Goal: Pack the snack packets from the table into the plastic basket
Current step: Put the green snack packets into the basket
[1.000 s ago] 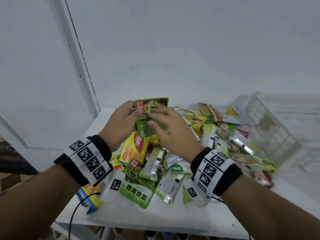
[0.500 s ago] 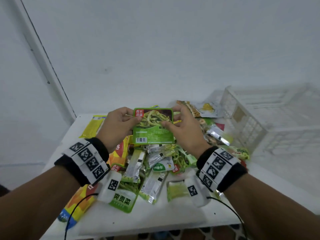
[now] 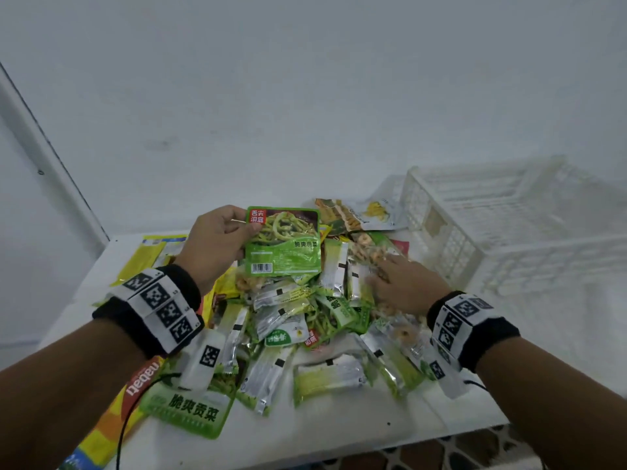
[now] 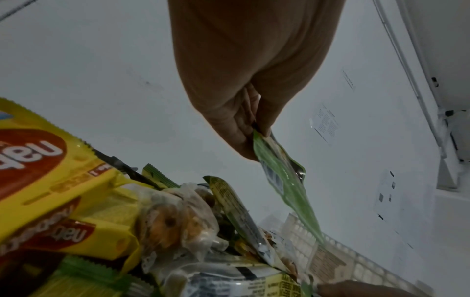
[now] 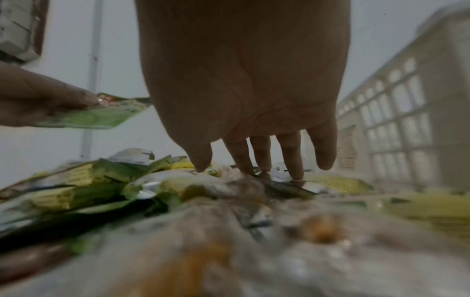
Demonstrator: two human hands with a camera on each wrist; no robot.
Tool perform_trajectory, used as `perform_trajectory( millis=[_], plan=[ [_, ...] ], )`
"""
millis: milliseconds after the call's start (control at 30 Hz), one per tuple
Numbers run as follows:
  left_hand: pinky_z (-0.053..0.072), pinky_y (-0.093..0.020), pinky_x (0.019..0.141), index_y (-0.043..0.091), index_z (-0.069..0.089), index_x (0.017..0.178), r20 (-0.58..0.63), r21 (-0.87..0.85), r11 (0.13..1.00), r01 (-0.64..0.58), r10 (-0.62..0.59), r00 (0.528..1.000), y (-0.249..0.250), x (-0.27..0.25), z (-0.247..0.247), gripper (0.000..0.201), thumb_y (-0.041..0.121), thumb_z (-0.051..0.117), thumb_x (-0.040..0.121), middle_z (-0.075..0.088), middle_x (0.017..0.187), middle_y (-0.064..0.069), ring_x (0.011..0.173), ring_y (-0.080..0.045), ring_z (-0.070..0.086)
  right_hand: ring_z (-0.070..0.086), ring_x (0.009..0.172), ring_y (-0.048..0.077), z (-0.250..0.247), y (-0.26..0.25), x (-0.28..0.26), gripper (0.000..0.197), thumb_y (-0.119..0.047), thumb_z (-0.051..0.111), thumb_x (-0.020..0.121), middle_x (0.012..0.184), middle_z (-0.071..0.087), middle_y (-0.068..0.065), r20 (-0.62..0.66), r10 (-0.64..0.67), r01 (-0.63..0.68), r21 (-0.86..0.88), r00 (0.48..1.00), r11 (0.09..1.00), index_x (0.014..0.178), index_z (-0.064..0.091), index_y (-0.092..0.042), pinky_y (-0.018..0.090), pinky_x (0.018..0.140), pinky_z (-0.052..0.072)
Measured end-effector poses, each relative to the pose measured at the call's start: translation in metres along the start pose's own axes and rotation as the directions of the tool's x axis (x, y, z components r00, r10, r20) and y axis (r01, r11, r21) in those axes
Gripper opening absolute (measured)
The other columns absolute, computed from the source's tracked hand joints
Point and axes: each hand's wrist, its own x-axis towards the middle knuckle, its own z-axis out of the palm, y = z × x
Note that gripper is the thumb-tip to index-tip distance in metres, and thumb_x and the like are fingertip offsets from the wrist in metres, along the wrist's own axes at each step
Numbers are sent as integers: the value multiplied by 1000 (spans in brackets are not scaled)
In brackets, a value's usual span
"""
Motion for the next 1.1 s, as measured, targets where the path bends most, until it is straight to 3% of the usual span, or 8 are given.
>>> perform_trajectory(
  millis=[100,367,500,600,667,733,833,1100],
  plan=[
    [54,-67,88,5,67,106,8,7,1000,-5,5,1000,1,7,12,12,13,66,97,78,93,-12,91,-30,75,58,87,25,2,21,5,36,-56,33,99,95,57,0,5,14,-14,25,1000,1000,95,50,-26,38,77,49],
    [55,-64,90,4,67,107,36,0,1000,0,0,999,9,30,49,14,12,68,96,77,97,-17,98,-42,71,59,109,33,-17,42,41,29,-21,44,103,121,60,14,-104,10,-4,59,994,998,128,57,-12,41,88,51],
    [61,-42,75,9,67,100,51,23,1000,-2,1,999,9,44,62,4,11,67,96,78,90,-12,84,-23,75,60,106,32,-27,44,62,28,-15,44,103,117,63,15,-22,-1,2,44,1000,999,127,56,-8,33,78,43],
    [58,-30,64,13,66,95,54,28,1000,2,-4,999,10,51,71,5,9,66,97,78,87,-8,80,-18,74,61,106,22,-28,44,75,35,-13,45,97,117,63,0,6,-113,112,64,994,992,129,56,-20,33,85,48],
    [56,-24,59,13,65,93,45,17,1000,7,-8,999,11,53,74,7,7,65,97,78,84,-7,77,-16,74,61,108,24,-28,42,81,33,-16,45,96,122,65,1,57,-159,155,66,986,986,124,60,-24,35,90,50],
    [57,-24,58,13,65,93,42,15,1000,6,-7,999,11,56,75,7,7,65,97,78,85,-9,77,-17,75,60,107,24,-33,38,82,32,-12,43,96,117,66,1,114,-173,166,63,978,984,114,67,-21,34,91,48],
    [57,-26,60,12,66,94,32,25,1000,7,-8,999,10,61,75,5,8,66,97,78,88,-11,80,-20,74,58,116,24,-35,40,87,39,-9,47,94,127,64,3,112,-157,150,70,981,986,127,65,-19,36,99,49],
    [62,-38,74,12,66,96,29,24,1000,14,-14,999,7,68,76,4,8,65,98,78,90,-11,87,-27,76,59,111,30,-30,53,102,38,-23,55,100,128,61,15,94,8,-16,79,996,997,135,48,-9,34,81,47]
  ],
)
